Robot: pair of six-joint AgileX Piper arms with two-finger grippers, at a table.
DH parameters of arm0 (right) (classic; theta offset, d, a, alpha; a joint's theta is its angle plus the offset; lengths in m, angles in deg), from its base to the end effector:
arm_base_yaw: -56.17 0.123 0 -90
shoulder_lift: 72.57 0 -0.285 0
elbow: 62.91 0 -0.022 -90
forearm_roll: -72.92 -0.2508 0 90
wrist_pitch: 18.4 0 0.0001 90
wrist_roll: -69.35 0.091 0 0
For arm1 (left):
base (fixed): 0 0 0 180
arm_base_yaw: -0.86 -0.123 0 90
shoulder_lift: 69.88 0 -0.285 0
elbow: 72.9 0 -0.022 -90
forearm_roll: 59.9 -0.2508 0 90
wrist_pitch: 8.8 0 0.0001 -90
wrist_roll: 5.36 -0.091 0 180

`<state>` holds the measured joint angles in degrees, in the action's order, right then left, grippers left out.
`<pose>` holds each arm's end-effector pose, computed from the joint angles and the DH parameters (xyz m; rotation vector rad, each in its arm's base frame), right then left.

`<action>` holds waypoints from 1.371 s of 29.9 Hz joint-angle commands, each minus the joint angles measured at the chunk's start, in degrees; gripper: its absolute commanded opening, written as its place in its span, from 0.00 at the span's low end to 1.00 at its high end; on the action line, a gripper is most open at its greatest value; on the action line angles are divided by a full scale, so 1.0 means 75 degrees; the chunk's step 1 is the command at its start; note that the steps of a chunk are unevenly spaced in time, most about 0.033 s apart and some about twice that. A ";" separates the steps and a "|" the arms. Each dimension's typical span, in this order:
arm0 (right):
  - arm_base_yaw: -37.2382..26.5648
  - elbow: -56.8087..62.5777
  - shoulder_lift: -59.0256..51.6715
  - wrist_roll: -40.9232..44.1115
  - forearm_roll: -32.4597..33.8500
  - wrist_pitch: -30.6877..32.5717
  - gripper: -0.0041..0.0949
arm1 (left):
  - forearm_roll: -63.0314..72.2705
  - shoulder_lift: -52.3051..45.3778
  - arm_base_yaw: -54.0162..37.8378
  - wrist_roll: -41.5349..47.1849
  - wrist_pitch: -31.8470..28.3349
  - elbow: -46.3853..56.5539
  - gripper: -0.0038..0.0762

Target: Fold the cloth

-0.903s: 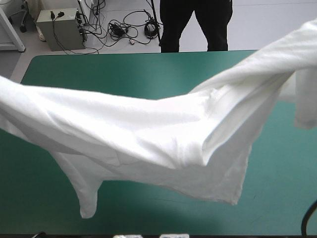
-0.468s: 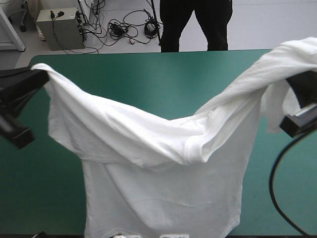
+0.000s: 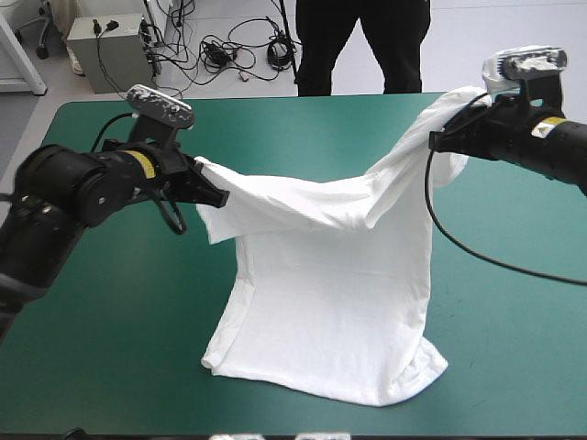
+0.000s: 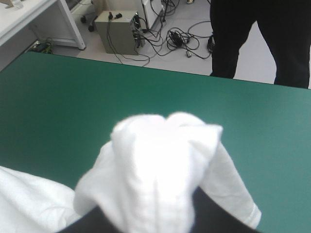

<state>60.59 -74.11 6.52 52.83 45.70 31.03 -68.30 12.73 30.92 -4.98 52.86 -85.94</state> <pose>0.2449 0.0507 0.4829 -0.2718 1.9675 0.4247 0.2298 -0.1195 0.4545 0.5963 2.2011 -0.0944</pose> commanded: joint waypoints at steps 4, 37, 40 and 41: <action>-0.0041 -0.0817 0.1453 -0.0181 0.0034 -0.1031 0.02 | -0.0594 0.0862 -0.0549 0.0427 -0.1907 -0.0176 0.04; -0.0054 -0.2554 0.4649 -0.0400 0.0223 -0.1224 0.60 | -0.0406 0.3271 -0.1893 -0.0107 -0.3102 -0.1134 0.62; -0.0067 -0.2554 0.4506 -0.0400 0.0408 -0.0870 0.74 | -0.0423 0.3025 -0.1893 -0.0051 -0.2729 -0.1134 0.72; -0.0067 -0.2554 0.4397 -0.0400 0.0521 -0.0742 0.74 | -0.0456 0.2829 -0.1893 -0.0051 -0.2483 -0.1134 0.72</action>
<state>60.59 -91.34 44.58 50.54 48.90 25.79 -71.11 39.66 16.80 -5.68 33.81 -92.32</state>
